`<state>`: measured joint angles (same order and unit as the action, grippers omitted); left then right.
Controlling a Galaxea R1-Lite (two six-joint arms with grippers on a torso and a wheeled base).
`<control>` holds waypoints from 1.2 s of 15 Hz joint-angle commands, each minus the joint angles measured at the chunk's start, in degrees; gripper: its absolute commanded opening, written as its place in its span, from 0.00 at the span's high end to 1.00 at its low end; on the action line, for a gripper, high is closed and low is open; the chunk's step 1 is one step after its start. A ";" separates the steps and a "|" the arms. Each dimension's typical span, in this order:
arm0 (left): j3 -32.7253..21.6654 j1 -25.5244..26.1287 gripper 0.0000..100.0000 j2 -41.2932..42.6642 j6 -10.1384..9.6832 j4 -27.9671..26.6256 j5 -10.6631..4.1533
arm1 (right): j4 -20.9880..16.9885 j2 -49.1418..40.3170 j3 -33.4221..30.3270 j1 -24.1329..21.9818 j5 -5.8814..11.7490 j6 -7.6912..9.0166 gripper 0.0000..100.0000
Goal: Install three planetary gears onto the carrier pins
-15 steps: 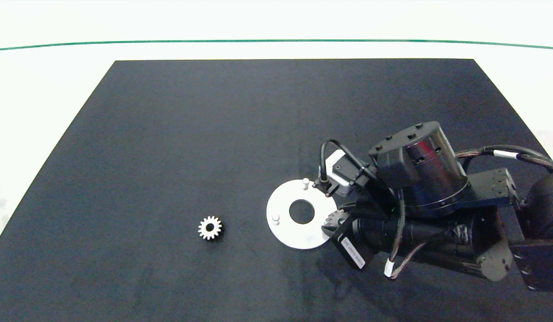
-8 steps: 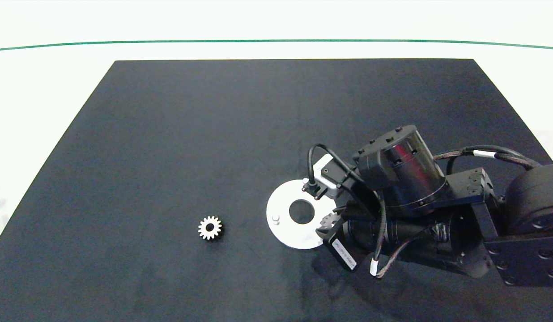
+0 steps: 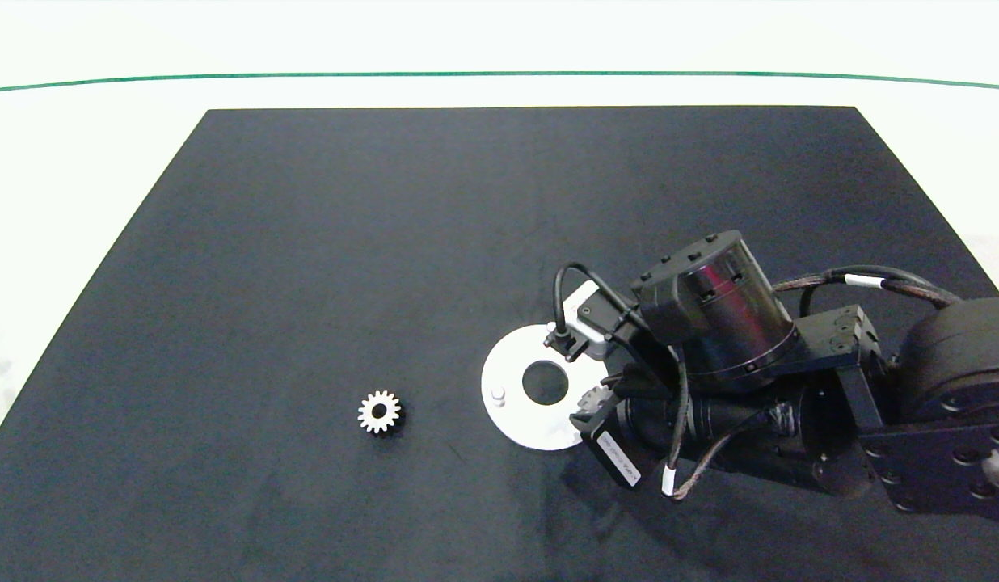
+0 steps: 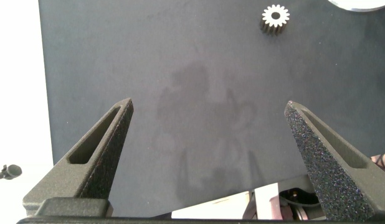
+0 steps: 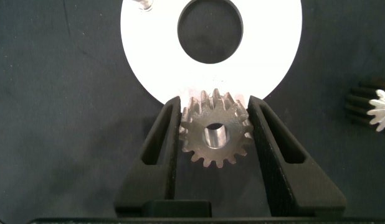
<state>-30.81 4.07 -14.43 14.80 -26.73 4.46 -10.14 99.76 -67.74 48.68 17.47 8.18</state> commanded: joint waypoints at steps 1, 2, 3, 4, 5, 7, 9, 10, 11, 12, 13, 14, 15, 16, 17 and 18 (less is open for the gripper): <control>-0.04 0.06 0.00 -0.16 0.05 -0.16 0.02 | -0.05 0.88 -0.72 -0.51 0.11 0.08 0.96; -0.04 0.06 0.00 -0.16 0.05 -0.16 0.02 | -0.05 1.05 -1.16 -0.51 0.11 0.08 0.96; -0.04 0.06 0.00 -0.16 0.14 -0.16 0.02 | -0.14 1.14 -1.51 -0.60 0.11 0.08 0.96; -0.04 0.06 0.00 -0.16 0.14 -0.16 0.02 | -0.14 1.41 -1.60 -0.60 0.11 0.08 0.96; -0.13 0.06 0.00 -0.16 0.05 -0.16 0.02 | -0.14 1.67 -1.69 -0.60 0.11 0.08 0.96; -0.04 0.06 0.00 -0.16 0.05 -0.16 0.02 | -0.14 1.93 -1.51 -0.60 0.11 -0.01 0.96; -0.04 0.06 0.00 -0.24 0.05 -0.16 0.02 | -0.14 2.29 -1.51 -0.60 0.11 -0.09 0.96; -0.13 0.15 0.00 -0.33 0.05 -0.16 0.02 | -0.14 2.37 -1.60 -0.69 0.11 -0.09 0.96; -0.13 0.15 0.00 -0.33 0.05 -0.16 0.02 | -0.14 2.37 -1.60 -0.78 0.11 -0.09 0.96; -0.13 0.15 0.00 -0.33 0.05 -0.16 0.02 | -0.14 2.37 -1.60 -1.13 0.11 -0.01 0.96; -0.04 0.15 0.00 -0.33 0.14 -0.16 0.02 | -0.14 2.46 -1.60 -1.22 0.11 -0.01 0.96; -0.13 0.15 0.00 -0.33 0.05 -0.16 0.02 | -0.14 2.46 -1.60 -1.30 0.11 -0.01 0.96; -0.13 0.15 0.00 -0.33 0.05 -0.16 0.02 | -0.14 2.46 -1.60 -1.30 0.11 -0.01 0.96; -0.22 0.15 0.00 -0.33 0.14 -0.16 0.02 | -0.14 2.55 -1.60 -1.30 0.11 -0.01 0.96; -0.22 0.15 0.00 -0.33 0.14 -0.16 0.02 | -0.14 2.81 -1.69 -1.30 0.11 -0.01 0.96; -0.22 0.15 0.00 -0.42 0.14 -0.16 0.02 | -0.14 2.81 -1.69 -1.30 0.11 -0.01 0.96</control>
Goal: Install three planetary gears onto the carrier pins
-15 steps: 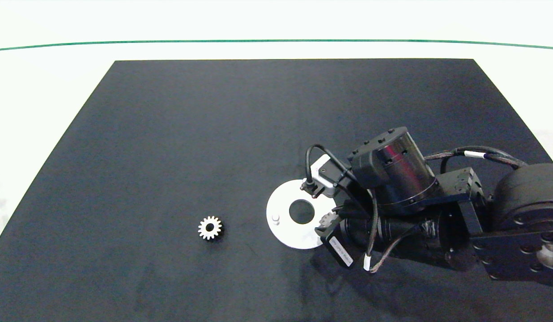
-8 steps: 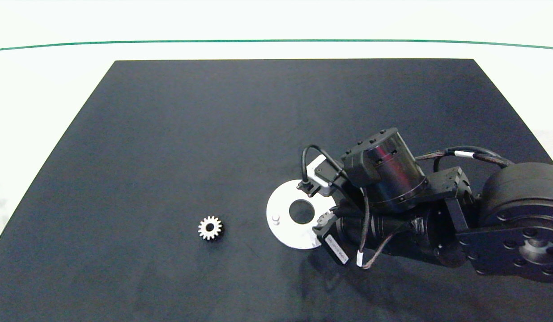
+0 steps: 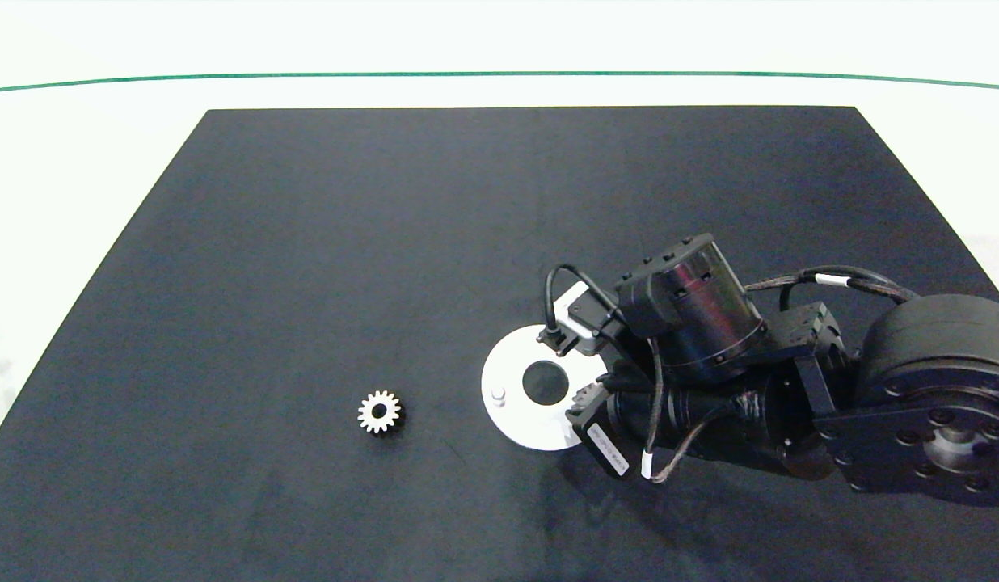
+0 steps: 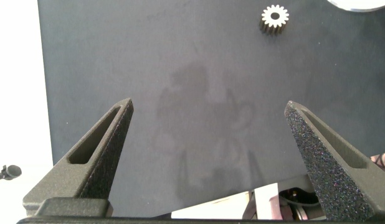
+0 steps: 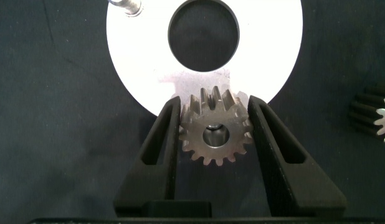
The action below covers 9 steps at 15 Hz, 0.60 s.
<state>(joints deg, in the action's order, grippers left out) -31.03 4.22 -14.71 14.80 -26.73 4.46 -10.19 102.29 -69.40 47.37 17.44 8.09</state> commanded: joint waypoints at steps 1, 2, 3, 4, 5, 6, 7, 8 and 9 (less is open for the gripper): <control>0.00 0.00 0.00 -0.23 0.14 -0.07 0.02 | -0.09 0.28 0.06 0.00 0.13 0.08 0.00; -0.26 0.00 0.00 -0.32 0.05 -0.07 0.02 | -0.09 0.36 0.06 0.00 0.13 0.08 0.00; -0.44 0.00 0.00 -0.32 0.14 -0.07 0.02 | -0.09 0.36 0.06 0.00 0.13 0.08 0.00; -0.44 0.00 0.00 -0.32 0.14 -0.07 0.02 | -0.09 0.45 -0.03 0.00 0.13 0.08 0.00; -0.53 0.00 0.00 -0.32 0.14 -0.16 0.02 | 0.00 0.63 -0.12 0.00 0.13 0.08 0.00; -0.53 0.00 0.00 -0.32 0.05 -0.16 0.02 | 0.00 0.72 -0.12 0.00 0.13 0.08 0.00; -0.53 0.00 0.00 -0.32 0.14 -0.16 0.02 | -0.09 0.72 -0.03 0.00 0.13 0.08 0.00; -0.53 0.00 0.00 -0.32 0.05 -0.16 0.02 | -0.09 0.72 -0.03 0.00 0.13 0.08 0.00; -0.53 0.00 0.00 -0.32 0.05 -0.16 0.02 | -0.09 0.89 -0.03 0.00 0.13 0.08 0.00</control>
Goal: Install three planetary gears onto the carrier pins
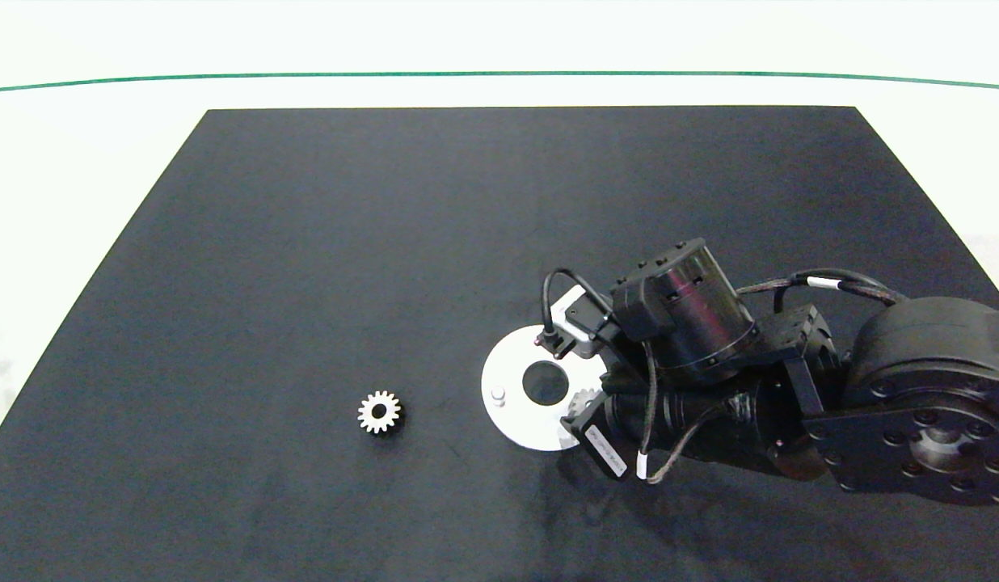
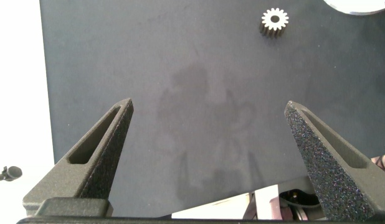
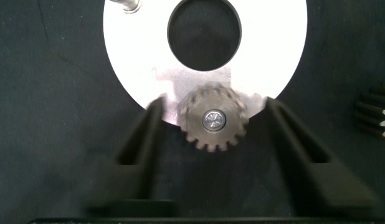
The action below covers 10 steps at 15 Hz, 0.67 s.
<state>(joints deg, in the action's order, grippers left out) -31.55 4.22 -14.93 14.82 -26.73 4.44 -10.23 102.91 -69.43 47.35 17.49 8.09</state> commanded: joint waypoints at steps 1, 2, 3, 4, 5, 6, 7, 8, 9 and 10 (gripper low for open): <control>0.00 0.00 0.00 -0.10 0.03 -0.16 0.05 | 0.03 0.36 -0.10 0.02 0.08 -0.01 0.00; 0.00 0.00 0.00 -0.10 0.12 -0.16 0.05 | 0.03 0.36 -0.18 0.02 0.08 0.08 0.00; 0.08 0.00 0.00 -0.10 0.03 -0.16 0.05 | -0.14 -0.17 -0.89 0.02 0.08 0.08 0.00; 0.35 0.00 0.00 -0.10 0.12 -0.16 0.05 | -0.23 -1.66 -1.77 0.11 0.08 0.08 0.00; 0.44 0.00 0.00 -0.10 0.12 -0.16 0.05 | -0.23 -2.10 -1.85 0.11 0.17 0.17 0.00; 0.70 0.00 0.00 -0.01 0.03 -0.16 0.05 | -1.02 -7.38 -2.73 0.02 0.44 0.43 0.00; 0.79 0.00 0.00 -0.01 0.03 -0.16 0.13 | -2.08 -10.28 -2.82 -0.06 2.19 0.61 0.00; 0.88 0.00 0.00 -0.01 0.03 -0.16 0.13 | -2.69 -13.09 -2.73 -0.68 4.65 0.61 0.00; 0.88 0.00 0.00 -0.01 0.03 -0.16 0.13 | -3.13 -15.20 -2.21 -2.26 5.27 0.69 0.00; 0.79 0.00 0.00 -0.01 0.03 -0.16 0.13 | -3.40 -16.43 -1.24 -5.78 5.09 0.87 0.00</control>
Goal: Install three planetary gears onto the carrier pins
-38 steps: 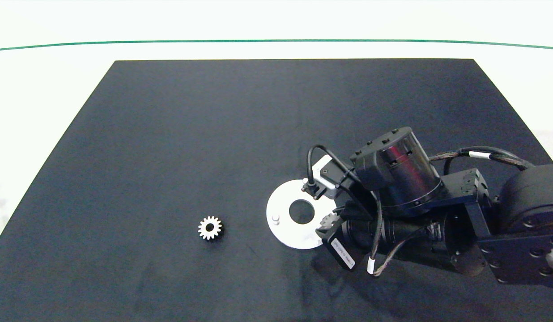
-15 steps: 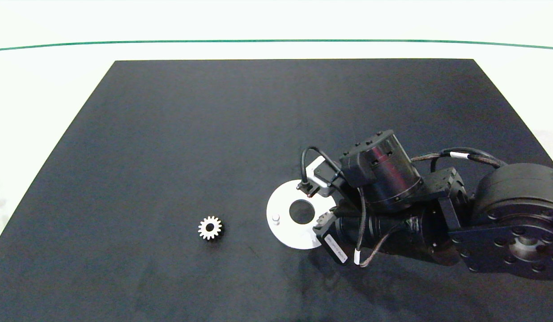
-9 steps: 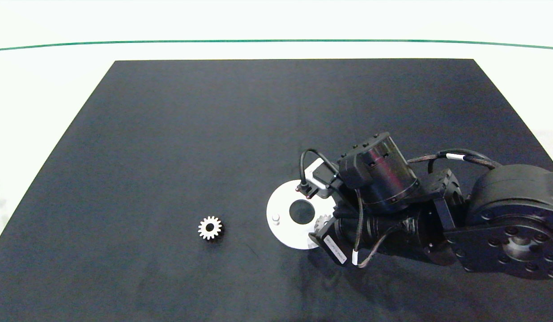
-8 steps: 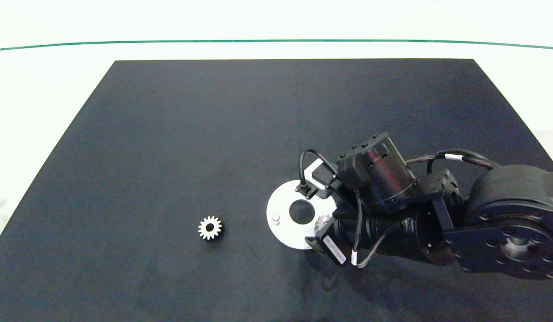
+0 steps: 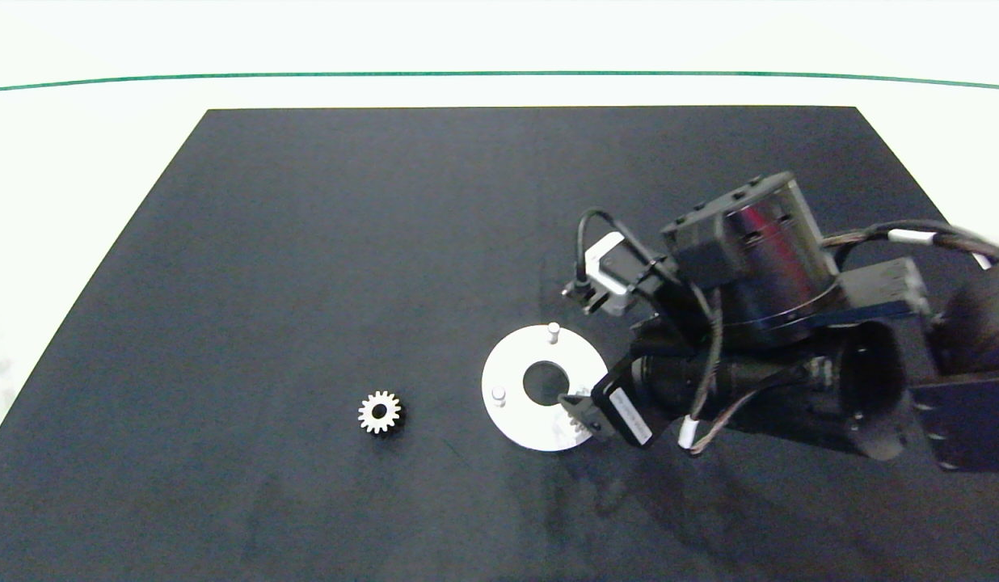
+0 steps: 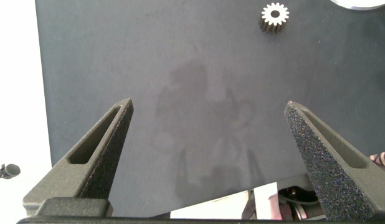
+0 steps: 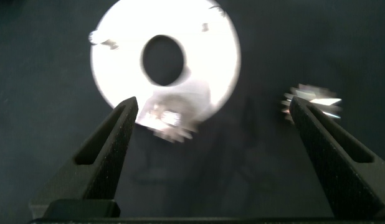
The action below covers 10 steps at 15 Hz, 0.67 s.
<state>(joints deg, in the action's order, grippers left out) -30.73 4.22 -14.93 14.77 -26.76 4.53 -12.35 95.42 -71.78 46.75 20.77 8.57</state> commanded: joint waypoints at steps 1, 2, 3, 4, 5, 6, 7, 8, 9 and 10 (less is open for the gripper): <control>-0.03 -0.09 0.00 -0.01 0.08 -0.14 0.04 | -1.10 -9.99 2.61 -8.25 1.29 0.48 0.00; 0.06 -0.09 0.00 0.08 0.08 -0.14 0.04 | -1.19 -11.57 3.58 -11.24 0.32 0.39 0.00; 0.15 -0.09 0.00 0.17 0.08 -0.14 0.04 | -1.19 -12.10 4.89 -14.50 -1.00 0.31 0.00; 0.23 -0.09 0.00 0.17 0.08 -0.14 0.12 | -1.19 -12.10 6.30 -17.48 -3.11 0.31 0.00; 0.23 -0.17 0.00 0.26 0.08 -0.14 0.12 | -1.10 -12.18 7.71 -19.07 -5.30 0.22 0.00; 0.23 -0.17 0.00 0.17 0.08 -0.14 0.12 | -1.10 -12.18 8.23 -19.50 -5.74 0.22 0.00; 0.23 -0.17 0.00 0.17 0.08 -0.14 0.12 | -0.92 -12.18 9.73 -19.77 -5.83 0.13 0.00; 0.23 -0.17 0.00 0.17 0.08 -0.14 0.21 | -0.92 -11.92 10.43 -19.77 -5.92 0.13 0.00; 0.23 -0.17 0.00 0.17 0.08 -0.14 0.21 | -0.75 -11.48 10.61 -19.77 -6.10 0.04 0.00; 0.15 -0.17 0.00 0.08 0.08 -0.14 0.12 | -0.40 -10.16 10.43 -19.59 -6.71 0.04 0.00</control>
<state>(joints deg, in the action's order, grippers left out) -30.50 4.02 -14.80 14.77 -26.76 4.68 -12.81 84.31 -61.57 27.12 14.17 8.55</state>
